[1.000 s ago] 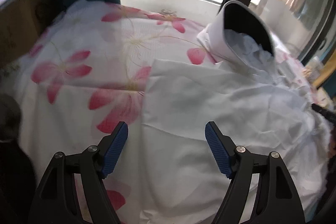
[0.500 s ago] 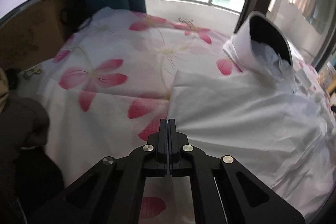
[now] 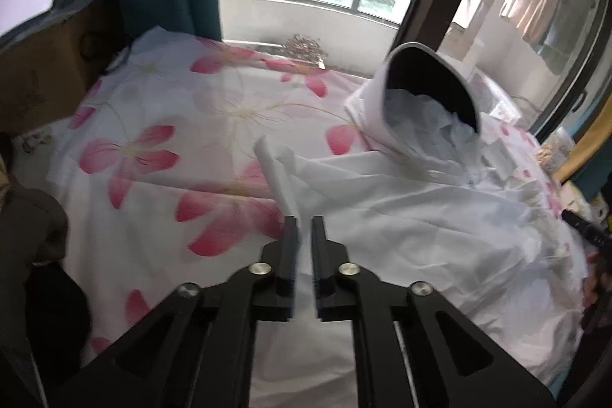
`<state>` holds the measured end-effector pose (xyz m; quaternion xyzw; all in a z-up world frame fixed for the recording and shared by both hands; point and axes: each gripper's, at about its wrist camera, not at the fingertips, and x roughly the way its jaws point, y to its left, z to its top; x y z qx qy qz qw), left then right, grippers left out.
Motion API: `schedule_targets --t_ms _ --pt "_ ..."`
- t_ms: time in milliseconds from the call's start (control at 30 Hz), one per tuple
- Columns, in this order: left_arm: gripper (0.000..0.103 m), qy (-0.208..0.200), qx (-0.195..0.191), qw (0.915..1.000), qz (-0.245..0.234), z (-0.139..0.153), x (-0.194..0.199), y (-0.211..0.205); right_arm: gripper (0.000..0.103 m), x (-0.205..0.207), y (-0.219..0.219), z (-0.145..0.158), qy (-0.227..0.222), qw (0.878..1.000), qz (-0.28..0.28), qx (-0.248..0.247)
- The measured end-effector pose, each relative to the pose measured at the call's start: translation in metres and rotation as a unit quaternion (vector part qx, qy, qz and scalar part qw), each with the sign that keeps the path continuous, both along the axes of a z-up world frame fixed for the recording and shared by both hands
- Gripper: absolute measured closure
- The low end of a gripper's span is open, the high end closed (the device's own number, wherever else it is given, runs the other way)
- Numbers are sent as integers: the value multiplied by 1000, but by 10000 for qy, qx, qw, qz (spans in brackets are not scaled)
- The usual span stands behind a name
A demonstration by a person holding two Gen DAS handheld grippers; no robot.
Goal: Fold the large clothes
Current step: 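Pinch the jacket fabric near the hood with the left tool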
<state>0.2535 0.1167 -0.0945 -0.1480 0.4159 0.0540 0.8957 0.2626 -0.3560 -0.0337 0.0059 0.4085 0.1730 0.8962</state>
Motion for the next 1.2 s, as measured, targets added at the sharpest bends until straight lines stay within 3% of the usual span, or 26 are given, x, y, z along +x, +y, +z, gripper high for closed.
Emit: schedule_targets --t_ms 67,133,233,300,533,667,1000,1200 --pt "65 -29 -177 9998 -1 3 2 -2 33 0 -4 1 -16 10000 1 32" --pt "54 -120 -392 9992 -5 7 5 -4 32 0 -7 3 -51 10000 -9 32" --pt "53 -189 -1081 9940 -25 8 13 -1 31 3 -12 5 -74 9999 -51 45" --pt "53 -174 -1240 9921 -1 8 21 -2 30 7 -14 6 -87 9999 -60 43" --pt "50 -225 -325 9990 -203 21 46 -32 29 23 -15 9 -125 9998 -102 -67" --pt "50 -395 -740 9951 -531 26 70 -37 29 37 -13 11 -138 9998 -77 -120" --pt "50 -328 -660 9951 -660 18 139 -35 29 65 3 18 -185 9997 40 -168" --pt "50 -375 -318 9956 -794 13 169 -31 28 75 17 17 -165 9996 133 -185"
